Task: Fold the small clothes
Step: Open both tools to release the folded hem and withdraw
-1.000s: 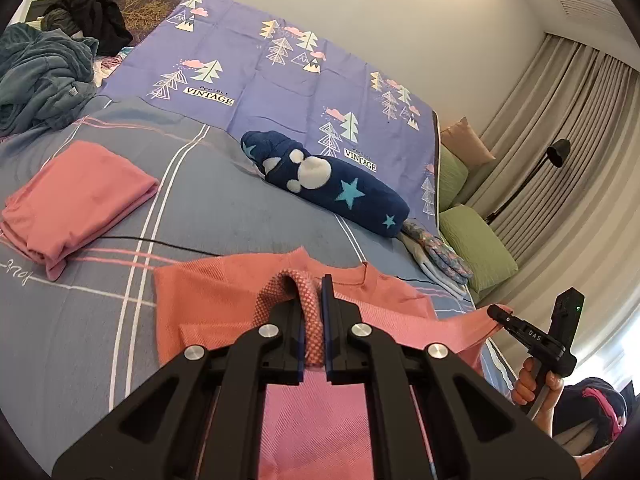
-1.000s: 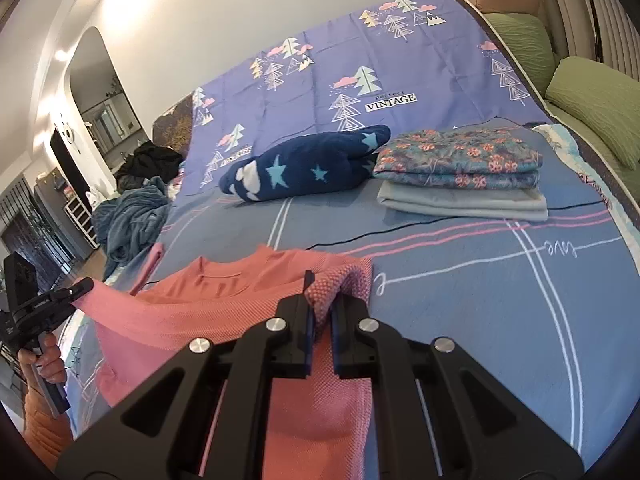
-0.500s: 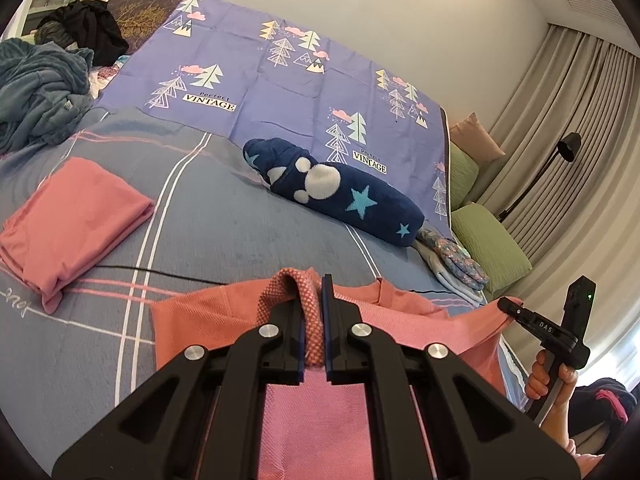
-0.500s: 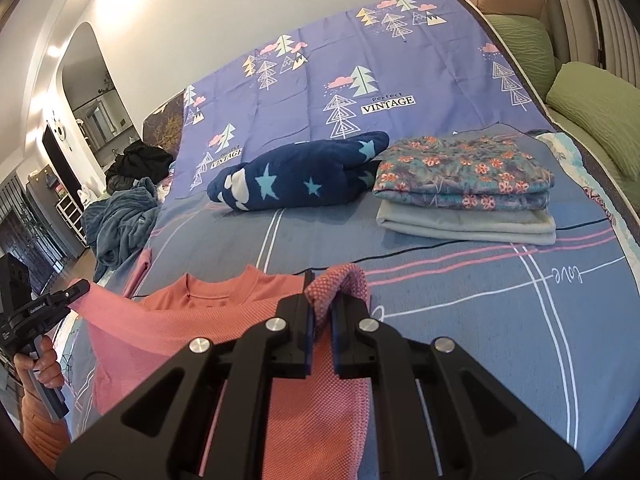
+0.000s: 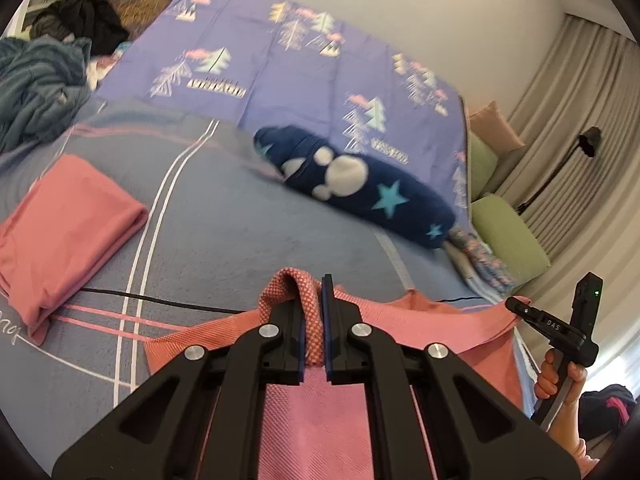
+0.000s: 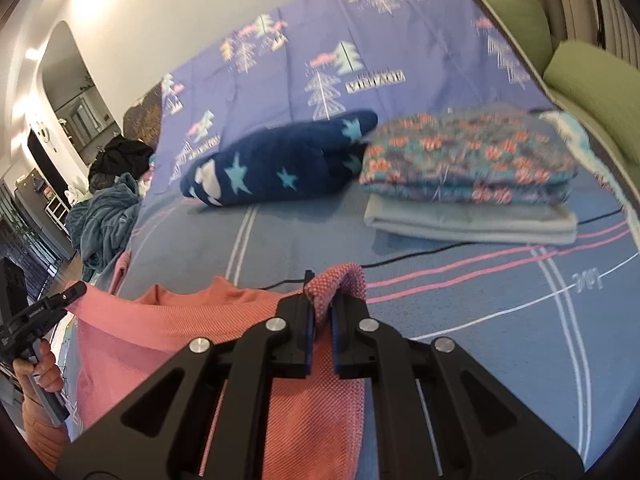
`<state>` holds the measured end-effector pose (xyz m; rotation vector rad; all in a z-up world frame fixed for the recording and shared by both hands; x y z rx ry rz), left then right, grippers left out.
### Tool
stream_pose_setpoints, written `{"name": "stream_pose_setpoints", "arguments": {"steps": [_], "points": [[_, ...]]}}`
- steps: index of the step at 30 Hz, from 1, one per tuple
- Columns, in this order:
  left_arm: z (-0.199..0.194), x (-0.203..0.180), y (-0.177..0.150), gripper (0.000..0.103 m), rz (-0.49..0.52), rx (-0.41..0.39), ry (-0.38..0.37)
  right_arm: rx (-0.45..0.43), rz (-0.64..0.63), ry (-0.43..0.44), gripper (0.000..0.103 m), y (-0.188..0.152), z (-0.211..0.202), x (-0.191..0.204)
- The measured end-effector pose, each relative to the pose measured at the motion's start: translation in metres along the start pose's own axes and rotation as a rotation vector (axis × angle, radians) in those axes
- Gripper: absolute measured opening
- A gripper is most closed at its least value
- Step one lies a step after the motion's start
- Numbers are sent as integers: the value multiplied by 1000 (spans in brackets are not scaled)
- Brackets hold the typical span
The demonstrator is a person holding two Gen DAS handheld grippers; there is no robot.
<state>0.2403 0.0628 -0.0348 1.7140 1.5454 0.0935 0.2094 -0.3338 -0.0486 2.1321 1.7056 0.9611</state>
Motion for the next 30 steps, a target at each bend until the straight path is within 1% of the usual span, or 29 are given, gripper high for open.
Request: {"name": "stream_pose_setpoints", "arguments": {"steps": [2, 4, 6, 7, 8, 9, 10, 11, 12, 13, 14, 15, 17, 18, 19, 21, 22, 23, 24, 25, 26, 27, 28, 29, 30], "points": [[19, 12, 0, 5, -30, 46, 26, 38, 11, -18, 7, 0, 17, -3], [36, 22, -2, 7, -59, 89, 43, 76, 17, -40, 14, -2, 31, -6], [51, 37, -6, 13, -123, 139, 43, 104, 39, -47, 16, -6, 41, -11], [53, 42, -7, 19, -146, 144, 36, 105, 45, -38, 18, -7, 40, -13], [50, 46, -8, 26, -166, 134, 22, 102, 46, -34, 20, -8, 39, -14], [45, 46, -8, 30, -168, 118, 22, 98, 46, -28, 23, -8, 37, -14], [37, 47, -7, 37, -164, 91, 42, 94, 46, -24, 26, -8, 35, -14], [28, 46, -4, 40, -153, 59, 67, 85, 45, -18, 28, -8, 31, -14], [18, 43, -2, 40, -137, 36, 68, 74, 41, -21, 36, -7, 27, -14], [12, 42, -1, 41, -132, 29, 57, 58, 28, -24, 42, -7, 22, -12], [3, 39, -1, 41, -129, 22, 32, 55, 15, -22, 43, -7, 19, -10], [-1, 36, -2, 41, -122, 26, 16, 57, 4, -15, 43, -7, 16, -8], [-4, 31, -6, 42, -100, 44, 9, 66, -10, 5, 43, -9, 14, -5], [-2, 29, -9, 43, -84, 64, 16, 74, -17, 16, 43, -10, 14, -3], [2, 28, -12, 49, -72, 85, 26, 86, -23, 24, 43, -10, 16, -1], [18, 27, -17, 49, -53, 146, 54, 126, -29, 47, 43, -9, 25, 3], [25, 28, -18, 49, -52, 171, 49, 142, -27, 62, 43, -8, 30, 4], [33, 27, -18, 48, -57, 207, 21, 156, -17, 80, 43, -5, 35, 5], [41, 28, -17, 48, -83, 241, -32, 154, -2, 88, 43, -2, 39, 5], [45, 28, -13, 48, -121, 257, -88, 144, 15, 96, 43, 3, 41, 4], [47, 30, -3, 48, -196, 257, -181, 116, 47, 104, 43, 13, 42, 1], [46, 34, 5, 48, -254, 233, -234, 89, 73, 101, 43, 19, 41, -3], [44, 40, 16, 48, -316, 192, -266, 56, 105, 84, 43, 27, 39, -8], [42, 45, 23, 48, -352, 158, -267, 44, 124, 68, 43, 31, 37, -11], [38, 51, 31, 48, -383, 110, -241, 37, 152, 58, 45, 32, 34, -16]]}}
Point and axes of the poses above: each gripper's, at about its wrist camera, not at the fingertips, and z roughly the way its jaws point, x to its left, y to its top, the point moved 3 cm from there along z, roughly the way its jaws point, and after that the axes turned 7 degrees about x, right-handed, at the moved point
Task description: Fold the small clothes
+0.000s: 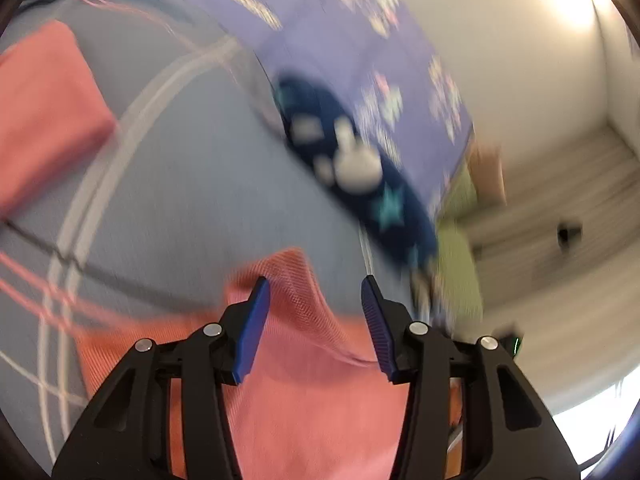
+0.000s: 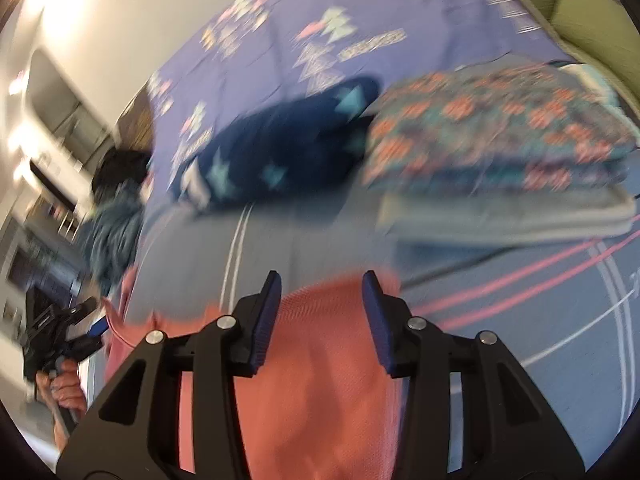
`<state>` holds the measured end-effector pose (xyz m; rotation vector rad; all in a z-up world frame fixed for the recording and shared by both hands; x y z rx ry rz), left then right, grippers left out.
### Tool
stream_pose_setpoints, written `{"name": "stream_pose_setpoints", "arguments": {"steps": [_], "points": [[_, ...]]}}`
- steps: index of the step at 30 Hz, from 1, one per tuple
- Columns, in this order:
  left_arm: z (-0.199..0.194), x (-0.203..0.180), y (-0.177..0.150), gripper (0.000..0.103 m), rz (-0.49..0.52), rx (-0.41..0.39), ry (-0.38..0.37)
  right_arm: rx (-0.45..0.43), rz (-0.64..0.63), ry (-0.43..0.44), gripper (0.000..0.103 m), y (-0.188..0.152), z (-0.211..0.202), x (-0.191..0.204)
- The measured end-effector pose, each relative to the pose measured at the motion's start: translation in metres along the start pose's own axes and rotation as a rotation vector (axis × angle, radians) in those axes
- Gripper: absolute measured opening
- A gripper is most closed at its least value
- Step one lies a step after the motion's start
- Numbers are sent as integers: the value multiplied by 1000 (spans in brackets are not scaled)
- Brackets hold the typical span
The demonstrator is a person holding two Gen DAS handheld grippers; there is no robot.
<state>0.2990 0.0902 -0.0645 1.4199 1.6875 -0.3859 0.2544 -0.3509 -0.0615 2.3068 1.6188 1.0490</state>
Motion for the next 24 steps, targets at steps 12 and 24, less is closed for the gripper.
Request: {"name": "stream_pose_setpoints", "arguments": {"steps": [12, 24], "points": [[-36, 16, -66, 48, 178, 47, 153, 74, -38, -52, 48, -88, -57, -48], [-6, 13, -60, 48, 265, 86, 249, 107, -97, -12, 55, -83, -44, -24]]}}
Point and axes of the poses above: each gripper's, at about its wrist camera, not at the fingertips, and z roughly the way its jaws point, x to its left, y to its top, the point moved 3 cm from there along z, roughly the way its jaws point, and after that the axes turned 7 degrees about x, right-handed, at the moved point
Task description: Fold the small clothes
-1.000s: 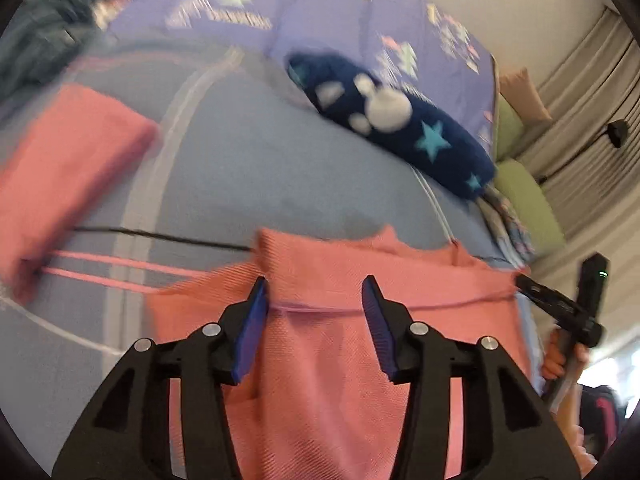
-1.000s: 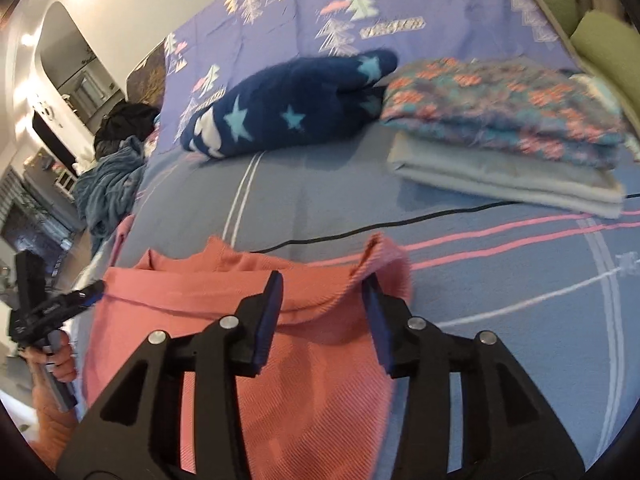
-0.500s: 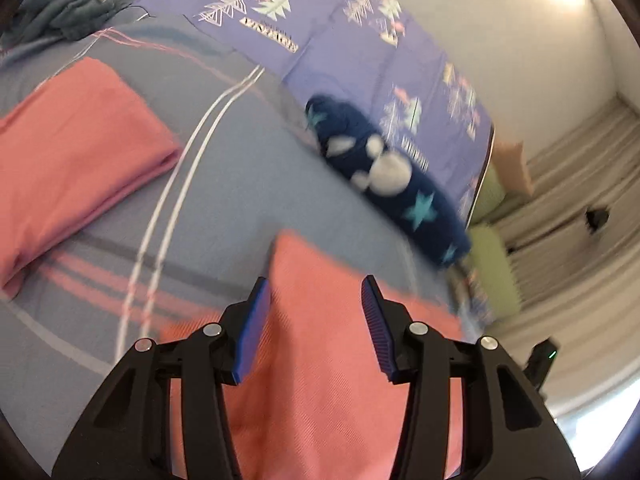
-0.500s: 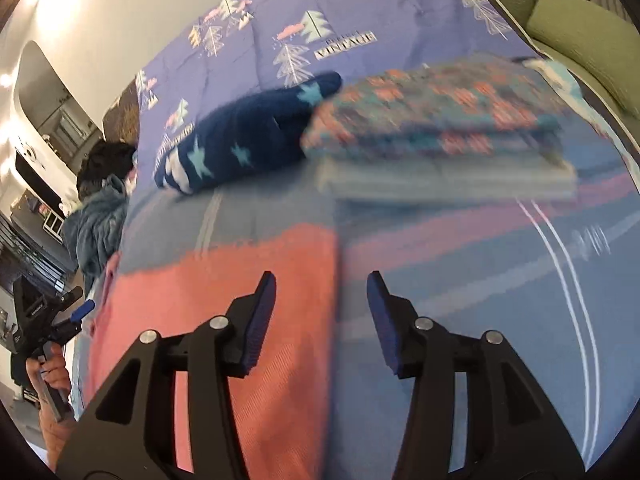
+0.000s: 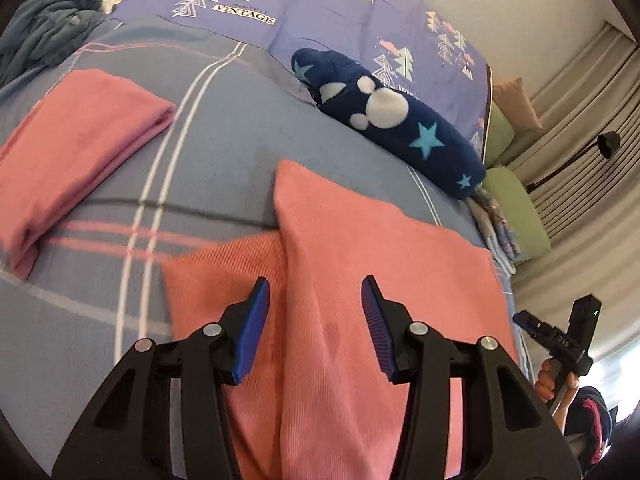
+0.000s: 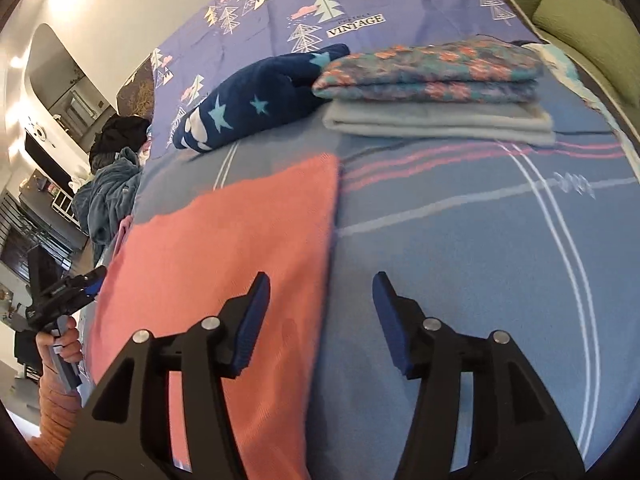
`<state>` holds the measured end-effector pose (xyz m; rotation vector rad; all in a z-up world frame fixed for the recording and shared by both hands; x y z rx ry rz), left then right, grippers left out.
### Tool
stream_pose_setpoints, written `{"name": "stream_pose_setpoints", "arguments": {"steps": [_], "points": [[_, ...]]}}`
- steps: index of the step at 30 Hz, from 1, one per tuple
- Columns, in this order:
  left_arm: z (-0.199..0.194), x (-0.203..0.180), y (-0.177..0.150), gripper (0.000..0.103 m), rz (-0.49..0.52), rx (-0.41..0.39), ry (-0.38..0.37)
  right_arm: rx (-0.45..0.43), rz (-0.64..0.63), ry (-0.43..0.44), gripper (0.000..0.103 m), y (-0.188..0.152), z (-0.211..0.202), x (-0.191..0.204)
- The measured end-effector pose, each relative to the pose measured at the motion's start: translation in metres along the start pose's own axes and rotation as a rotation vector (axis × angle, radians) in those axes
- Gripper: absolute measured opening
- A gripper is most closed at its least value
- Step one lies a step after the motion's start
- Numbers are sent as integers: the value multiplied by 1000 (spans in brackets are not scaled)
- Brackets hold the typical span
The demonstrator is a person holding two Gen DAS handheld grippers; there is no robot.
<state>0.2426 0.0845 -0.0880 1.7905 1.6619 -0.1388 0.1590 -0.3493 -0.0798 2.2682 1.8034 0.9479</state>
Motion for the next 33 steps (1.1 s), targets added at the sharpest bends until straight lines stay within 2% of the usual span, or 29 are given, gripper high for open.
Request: {"name": "stream_pose_setpoints", "arguments": {"steps": [6, 7, 8, 9, 11, 13, 15, 16, 18, 21, 23, 25, 26, 27, 29, 31, 33], "points": [[27, -5, 31, 48, 13, 4, 27, 17, -2, -19, 55, 45, 39, -1], [28, -6, 35, 38, 13, -5, 18, 13, -4, -13, 49, 51, 44, -1], [29, -6, 38, 11, 12, -9, 2, 11, -7, -7, 36, 55, 48, -1], [30, -6, 41, 2, 15, -8, -13, 28, -7, -3, 3, 58, 54, -1], [26, -8, 43, 1, 18, -38, -19, 1, 13, 5, 3, 59, 48, 0], [7, -12, 40, 1, 24, -100, -38, -74, -1, 42, 3, 56, 25, 9], [-24, -16, 34, 1, 12, -160, -114, -158, -26, 131, 3, 54, -11, 22], [-42, -19, 30, 1, 18, -193, -138, -193, -42, 147, 3, 56, -25, 28], [-67, -28, 26, 1, 55, -247, -102, -222, -72, 124, 3, 64, -33, 36], [-79, -33, 33, 1, 93, -288, -18, -167, -67, 85, 3, 80, -6, 35], [-66, -24, 42, 1, 65, -272, 8, -83, -51, 60, 5, 86, 26, 31], [-38, -14, 46, 2, 82, -204, 67, -6, -28, -27, 11, 84, 60, 21], [-24, -9, 47, 5, 77, -168, 99, 16, -12, -42, 22, 80, 67, 15], [-5, 0, 45, 7, 59, -108, 142, 27, 11, -34, 27, 73, 70, 9], [12, 14, 36, 11, 11, -43, 158, 0, 25, -2, 27, 60, 58, 2], [7, 19, 25, 17, 0, -52, 144, -22, 22, 9, 32, 44, 36, -5], [-9, 20, 12, 23, -3, -85, 134, -32, 10, 9, 33, 25, 14, -12]]}}
Point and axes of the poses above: each gripper's, at about its wrist camera, not at the fingertips, and z roughly the way its jaws point, x to its left, y to its top, the point moved 3 cm from there along z, roughly the way its jaws point, and after that the axes turned 7 degrees about x, right-handed, at the moved point
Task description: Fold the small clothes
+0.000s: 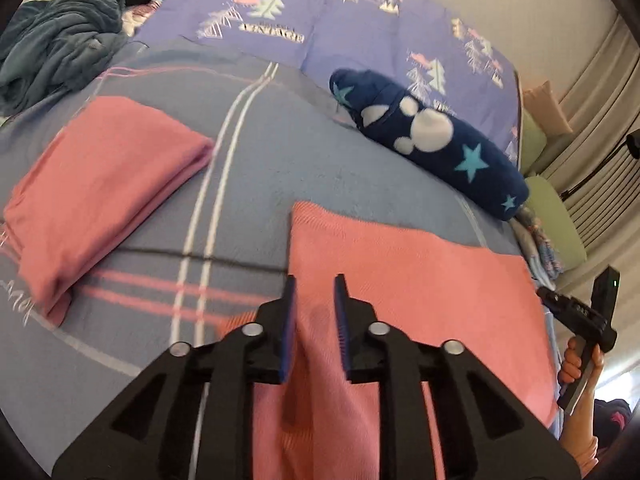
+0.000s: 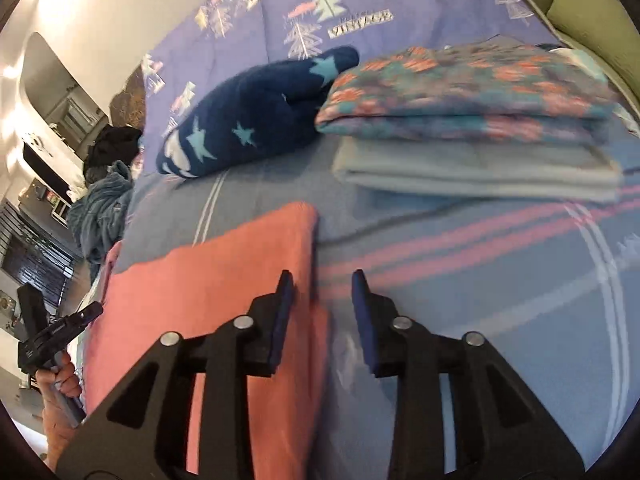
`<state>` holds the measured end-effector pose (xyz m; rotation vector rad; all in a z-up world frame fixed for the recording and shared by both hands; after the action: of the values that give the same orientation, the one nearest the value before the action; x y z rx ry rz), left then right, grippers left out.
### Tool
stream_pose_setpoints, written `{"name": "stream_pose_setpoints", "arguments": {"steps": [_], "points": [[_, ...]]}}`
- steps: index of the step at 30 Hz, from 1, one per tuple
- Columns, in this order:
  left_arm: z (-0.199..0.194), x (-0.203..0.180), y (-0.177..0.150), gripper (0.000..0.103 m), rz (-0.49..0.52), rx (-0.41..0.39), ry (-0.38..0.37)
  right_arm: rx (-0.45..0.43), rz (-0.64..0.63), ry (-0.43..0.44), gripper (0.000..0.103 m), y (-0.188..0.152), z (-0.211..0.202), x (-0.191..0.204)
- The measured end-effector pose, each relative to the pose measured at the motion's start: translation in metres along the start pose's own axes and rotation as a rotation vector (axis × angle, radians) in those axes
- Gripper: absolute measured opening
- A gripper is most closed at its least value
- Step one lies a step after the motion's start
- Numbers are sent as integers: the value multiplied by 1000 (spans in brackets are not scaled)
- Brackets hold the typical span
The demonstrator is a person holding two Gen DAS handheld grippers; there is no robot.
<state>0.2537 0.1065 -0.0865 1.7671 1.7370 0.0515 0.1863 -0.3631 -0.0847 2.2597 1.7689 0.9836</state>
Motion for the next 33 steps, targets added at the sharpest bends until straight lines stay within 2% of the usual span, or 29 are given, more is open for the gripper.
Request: {"name": "stream_pose_setpoints", "arguments": {"steps": [5, 9, 12, 14, 20, 23, 25, 26, 27, 28, 31, 33], "points": [[-45, 6, -45, 32, -23, -43, -57, -10, -1, 39, 37, -67, -50, -10], [-66, 3, -100, 33, -27, -5, -105, -9, -1, 64, 41, -132, -74, -8], [-74, 2, -134, 40, 6, 36, -91, -3, -24, 50, 44, -164, -84, -4], [-79, 1, -149, 41, 26, 41, -75, 0, -40, 38, 44, -175, -87, 2], [-103, 7, -177, 41, 34, 10, -95, 8, -77, 26, 45, -191, -92, 17], [-99, 10, -180, 42, 20, 12, -101, 16, -67, 35, 46, -196, -90, 19], [-89, 12, -179, 42, -18, 25, -133, 16, -50, 43, 47, -196, -88, 20], [-86, 11, -177, 40, -28, 24, -142, 15, -43, 44, 47, -196, -88, 19], [-84, 10, -175, 34, -33, 13, -162, 14, -36, 45, 48, -195, -88, 18], [-83, 7, -174, 6, -30, 10, -174, 14, -29, 45, 48, -195, -88, 17], [-98, 9, -173, 6, -50, -35, -184, 9, -14, 34, 48, -196, -92, 13], [-112, 11, -175, 5, -41, -66, -166, 7, 3, 35, 49, -198, -93, 8]]}}
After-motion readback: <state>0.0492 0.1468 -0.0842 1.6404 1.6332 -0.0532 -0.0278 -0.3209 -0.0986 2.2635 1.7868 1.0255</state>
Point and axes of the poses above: each gripper's, at about its wrist camera, not at the fingertips, and z roughly the way its jaws point, x to its left, y to its top, the point moved 3 cm from there along z, roughly the way its jaws point, and after that the axes turned 7 degrees about x, right-handed, at the moved point
